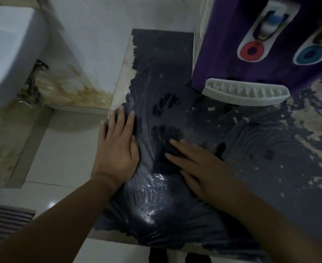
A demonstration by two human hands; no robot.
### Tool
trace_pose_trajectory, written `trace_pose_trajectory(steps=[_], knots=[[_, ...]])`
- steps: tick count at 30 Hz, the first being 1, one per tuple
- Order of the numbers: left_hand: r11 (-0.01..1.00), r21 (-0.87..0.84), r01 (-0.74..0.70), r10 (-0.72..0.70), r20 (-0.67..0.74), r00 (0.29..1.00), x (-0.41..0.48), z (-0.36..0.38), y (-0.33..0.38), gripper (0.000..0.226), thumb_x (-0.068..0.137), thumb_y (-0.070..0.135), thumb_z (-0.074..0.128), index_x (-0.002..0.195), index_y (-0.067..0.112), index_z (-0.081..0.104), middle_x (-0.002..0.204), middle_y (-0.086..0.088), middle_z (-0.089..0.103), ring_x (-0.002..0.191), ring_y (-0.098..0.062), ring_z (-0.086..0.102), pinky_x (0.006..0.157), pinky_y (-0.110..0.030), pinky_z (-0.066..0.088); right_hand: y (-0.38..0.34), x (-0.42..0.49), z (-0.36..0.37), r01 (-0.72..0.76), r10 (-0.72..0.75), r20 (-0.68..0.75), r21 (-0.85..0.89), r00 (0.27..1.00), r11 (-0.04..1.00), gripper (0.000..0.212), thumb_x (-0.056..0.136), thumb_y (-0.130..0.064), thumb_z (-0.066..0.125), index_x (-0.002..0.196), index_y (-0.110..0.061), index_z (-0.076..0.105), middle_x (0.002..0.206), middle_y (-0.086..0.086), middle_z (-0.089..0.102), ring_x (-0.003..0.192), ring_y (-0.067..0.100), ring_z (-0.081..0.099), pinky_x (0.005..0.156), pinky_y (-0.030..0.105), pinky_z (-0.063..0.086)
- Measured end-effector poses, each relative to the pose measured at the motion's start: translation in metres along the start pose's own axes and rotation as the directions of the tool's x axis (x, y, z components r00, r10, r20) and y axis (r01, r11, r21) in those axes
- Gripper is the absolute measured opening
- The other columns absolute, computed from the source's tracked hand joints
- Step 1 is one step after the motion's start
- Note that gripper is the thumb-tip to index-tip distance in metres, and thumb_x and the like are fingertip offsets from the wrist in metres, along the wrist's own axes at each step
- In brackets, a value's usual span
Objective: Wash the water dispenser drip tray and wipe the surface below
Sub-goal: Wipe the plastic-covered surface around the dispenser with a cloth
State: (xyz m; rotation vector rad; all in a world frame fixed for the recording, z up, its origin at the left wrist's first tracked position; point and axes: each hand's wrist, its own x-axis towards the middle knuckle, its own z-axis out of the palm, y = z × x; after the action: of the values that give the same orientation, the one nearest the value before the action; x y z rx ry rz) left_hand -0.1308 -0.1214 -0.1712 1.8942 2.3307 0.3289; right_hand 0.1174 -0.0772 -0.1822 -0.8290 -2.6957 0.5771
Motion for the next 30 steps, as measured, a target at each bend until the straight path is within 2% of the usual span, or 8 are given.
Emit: trace_pose_trajectory(steps=[4,7,10,13,18,24,27,30], knots=[[1.000,0.009,-0.009,0.009,-0.003,1.000,0.000,0.000,0.000,0.057,0.098,0.032,0.025,0.153,0.019,0.027,0.163,-0.006,0.014,0.151,-0.024,0.005,0.121,-0.049,0.010,0.038,-0.059,-0.049,-0.281,0.274,-0.176,-0.016,0.945,0.960,0.043,0.100,-0.021,0.046,0.143,-0.019,0.051,0.159,0.004,0.034,0.144,0.018,0.036,0.116,0.044,0.034],[1.000,0.008,0.028,-0.028,-0.021,0.999,-0.001,0.001,0.002,0.056,0.097,0.033,0.028,0.152,0.020,0.030,0.163,-0.005,0.018,0.151,-0.023,0.008,0.120,-0.050,0.012,0.140,-0.114,-0.084,-0.645,0.610,-0.279,-0.047,0.742,0.763,0.046,0.101,-0.033,0.041,0.146,-0.019,0.045,0.155,0.005,0.039,0.138,0.026,0.041,0.115,0.048,0.033],[0.995,0.028,0.094,-0.094,-0.017,0.995,-0.001,0.003,0.002,0.059,0.097,0.038,0.025,0.153,0.021,0.026,0.164,-0.006,0.014,0.151,-0.023,0.005,0.120,-0.054,0.008,0.292,-0.206,-0.087,-0.799,0.722,-0.439,0.016,0.535,0.601,0.070,0.086,-0.080,0.024,0.143,-0.044,0.043,0.140,-0.003,0.053,0.120,0.027,0.055,0.100,0.058,0.044],[0.991,0.045,0.127,-0.127,-0.007,0.992,0.000,0.004,0.002,0.062,0.096,0.041,0.023,0.154,0.021,0.023,0.164,-0.008,0.012,0.151,-0.027,0.005,0.119,-0.058,0.009,0.223,-0.134,-0.090,-0.874,0.754,-0.559,0.100,0.346,0.476,0.049,0.097,-0.052,0.039,0.141,-0.033,0.047,0.138,0.007,0.053,0.120,0.033,0.053,0.105,0.048,0.044],[0.995,0.000,0.100,-0.100,-0.013,0.995,-0.001,0.003,0.001,0.060,0.097,0.038,0.023,0.154,0.018,0.024,0.163,-0.009,0.014,0.150,-0.029,0.007,0.118,-0.054,0.018,0.052,0.013,-0.039,-0.758,0.667,-0.575,0.119,0.474,0.641,0.049,0.090,-0.011,0.047,0.138,-0.007,0.052,0.148,0.021,0.044,0.130,0.037,0.046,0.108,0.040,0.036],[0.944,-0.307,0.121,-0.168,-0.129,0.977,0.000,0.000,-0.005,0.052,0.101,0.022,0.031,0.152,0.012,0.028,0.161,-0.007,0.025,0.149,-0.019,0.017,0.120,-0.043,0.020,-0.053,0.051,0.030,-0.222,0.214,-0.197,-0.021,0.957,0.975,0.043,0.098,-0.027,0.051,0.139,-0.017,0.054,0.156,0.009,0.039,0.138,0.027,0.043,0.114,0.044,0.036],[0.915,-0.373,0.154,-0.226,-0.156,0.962,0.001,-0.001,-0.009,0.054,0.098,0.007,0.040,0.151,0.013,0.032,0.160,-0.005,0.027,0.147,-0.019,0.025,0.118,-0.033,0.023,-0.025,0.006,0.015,-0.125,0.124,-0.127,-0.006,0.984,0.992,0.042,0.097,-0.027,0.053,0.138,-0.019,0.057,0.156,0.005,0.039,0.139,0.023,0.044,0.116,0.040,0.033],[0.909,-0.379,0.170,-0.244,-0.156,0.957,0.001,-0.002,-0.011,0.060,0.091,-0.001,0.044,0.148,0.015,0.038,0.158,-0.003,0.032,0.144,-0.021,0.032,0.115,-0.030,0.026,0.022,-0.060,-0.019,-0.246,0.234,-0.190,-0.039,0.954,0.969,0.042,0.099,-0.027,0.053,0.140,-0.020,0.055,0.158,0.002,0.036,0.140,0.019,0.043,0.115,0.042,0.036]])
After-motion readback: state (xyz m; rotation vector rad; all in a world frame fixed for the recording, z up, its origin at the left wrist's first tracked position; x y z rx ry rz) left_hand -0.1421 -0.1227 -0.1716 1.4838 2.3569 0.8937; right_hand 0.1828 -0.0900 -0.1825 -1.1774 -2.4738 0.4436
